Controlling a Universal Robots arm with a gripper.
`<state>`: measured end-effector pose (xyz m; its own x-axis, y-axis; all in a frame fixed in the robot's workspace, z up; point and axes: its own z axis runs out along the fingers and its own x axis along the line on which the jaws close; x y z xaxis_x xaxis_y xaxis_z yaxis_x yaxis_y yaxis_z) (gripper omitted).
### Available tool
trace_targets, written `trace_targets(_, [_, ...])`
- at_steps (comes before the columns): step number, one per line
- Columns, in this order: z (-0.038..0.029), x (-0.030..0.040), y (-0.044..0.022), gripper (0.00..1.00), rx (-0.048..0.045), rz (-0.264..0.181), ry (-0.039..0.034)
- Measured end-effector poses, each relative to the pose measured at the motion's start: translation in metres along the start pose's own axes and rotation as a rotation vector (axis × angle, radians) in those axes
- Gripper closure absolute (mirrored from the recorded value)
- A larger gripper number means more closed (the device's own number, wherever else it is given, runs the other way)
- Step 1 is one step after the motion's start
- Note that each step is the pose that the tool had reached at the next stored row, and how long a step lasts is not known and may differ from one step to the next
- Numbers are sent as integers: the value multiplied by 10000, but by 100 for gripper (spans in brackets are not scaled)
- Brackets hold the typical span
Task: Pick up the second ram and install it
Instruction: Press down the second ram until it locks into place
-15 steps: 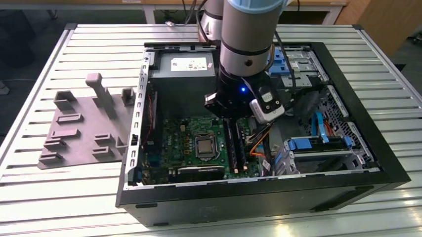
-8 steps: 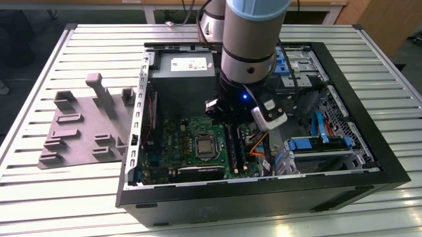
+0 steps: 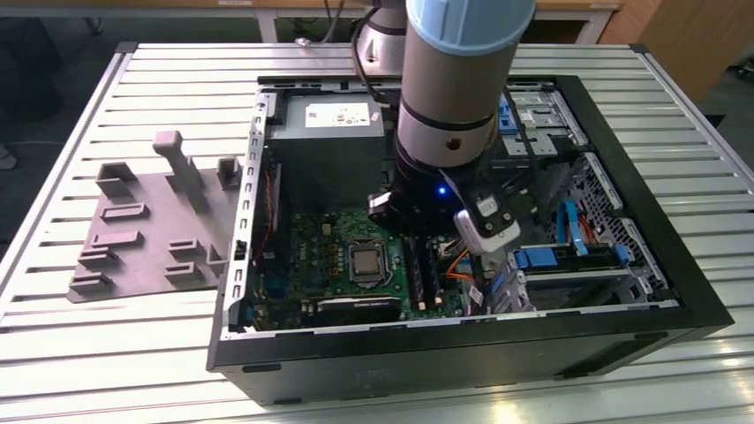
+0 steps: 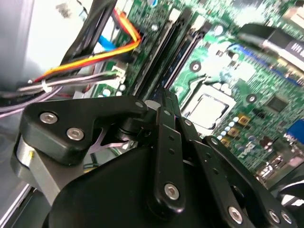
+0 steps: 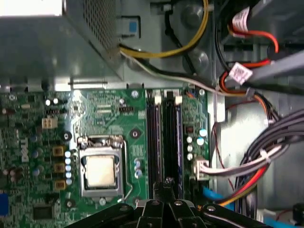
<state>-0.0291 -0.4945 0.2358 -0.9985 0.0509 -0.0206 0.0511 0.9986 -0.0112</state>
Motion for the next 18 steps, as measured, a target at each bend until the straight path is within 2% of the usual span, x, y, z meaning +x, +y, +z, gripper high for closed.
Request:
trace_targets(10, [3,-11,-221,89,-1,0,-1])
trace_targets(13, [11,-11,-227,89,-4,1,-1])
trace_targets(18, [61,-8,-231,89,0,-2,0])
